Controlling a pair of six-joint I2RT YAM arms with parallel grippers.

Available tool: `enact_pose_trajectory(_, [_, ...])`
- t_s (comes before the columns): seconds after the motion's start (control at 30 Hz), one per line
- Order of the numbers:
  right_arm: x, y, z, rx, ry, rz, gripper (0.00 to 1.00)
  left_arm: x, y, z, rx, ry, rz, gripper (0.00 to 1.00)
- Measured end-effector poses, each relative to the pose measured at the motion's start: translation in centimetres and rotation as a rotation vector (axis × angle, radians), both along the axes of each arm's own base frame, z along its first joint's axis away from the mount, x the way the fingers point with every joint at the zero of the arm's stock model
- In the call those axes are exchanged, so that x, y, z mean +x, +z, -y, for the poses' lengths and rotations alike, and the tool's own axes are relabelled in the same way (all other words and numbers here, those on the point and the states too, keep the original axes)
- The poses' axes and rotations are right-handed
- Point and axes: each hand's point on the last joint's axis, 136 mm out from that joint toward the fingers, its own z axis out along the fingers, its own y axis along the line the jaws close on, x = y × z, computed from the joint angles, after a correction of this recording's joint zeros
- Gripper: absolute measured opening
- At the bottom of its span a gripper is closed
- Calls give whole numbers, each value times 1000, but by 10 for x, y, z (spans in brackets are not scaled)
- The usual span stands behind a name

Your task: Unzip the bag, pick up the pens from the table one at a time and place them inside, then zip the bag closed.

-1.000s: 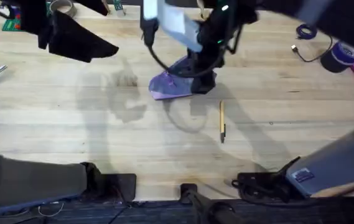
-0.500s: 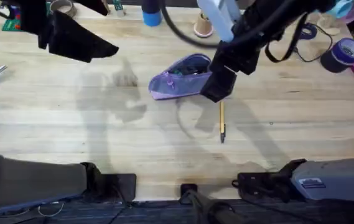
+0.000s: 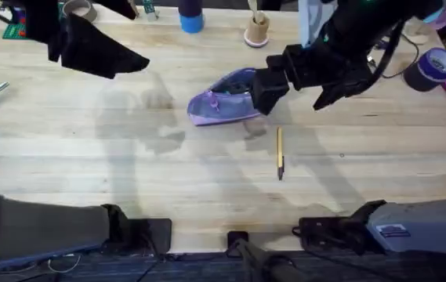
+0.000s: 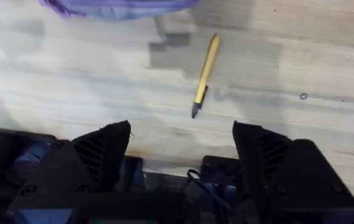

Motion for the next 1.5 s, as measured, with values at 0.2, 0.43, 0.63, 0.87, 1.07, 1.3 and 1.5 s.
enact_pose_trajectory(0.2, [3, 0, -2, 12, -80, 11, 995, 0, 0, 0, 0, 0, 0, 995])
enact_pose_trajectory(0.43, [7, -1, 5, -18, -191, 31, 995, 0, 0, 0, 0, 0, 0, 995])
enact_pose_trajectory(0.63, [6, -23, 20, -131, -259, 47, 995, 0, 0, 0, 0, 0, 0, 995])
enact_pose_trajectory(0.87, [2, -62, 28, -188, -284, 26, 993, 0, 0, 0, 0, 0, 0, 995])
enact_pose_trajectory(1.07, [5, -93, 27, -179, -293, 41, 995, 0, 0, 0, 0, 0, 0, 995])
enact_pose_trajectory(1.3, [6, -121, 22, -146, -304, 51, 995, 1, 0, 0, 2, 0, 7, 995])
enact_pose_trajectory(1.5, [6, -144, 21, -123, -315, 60, 995, 1, 0, 0, 2, 0, 7, 995])
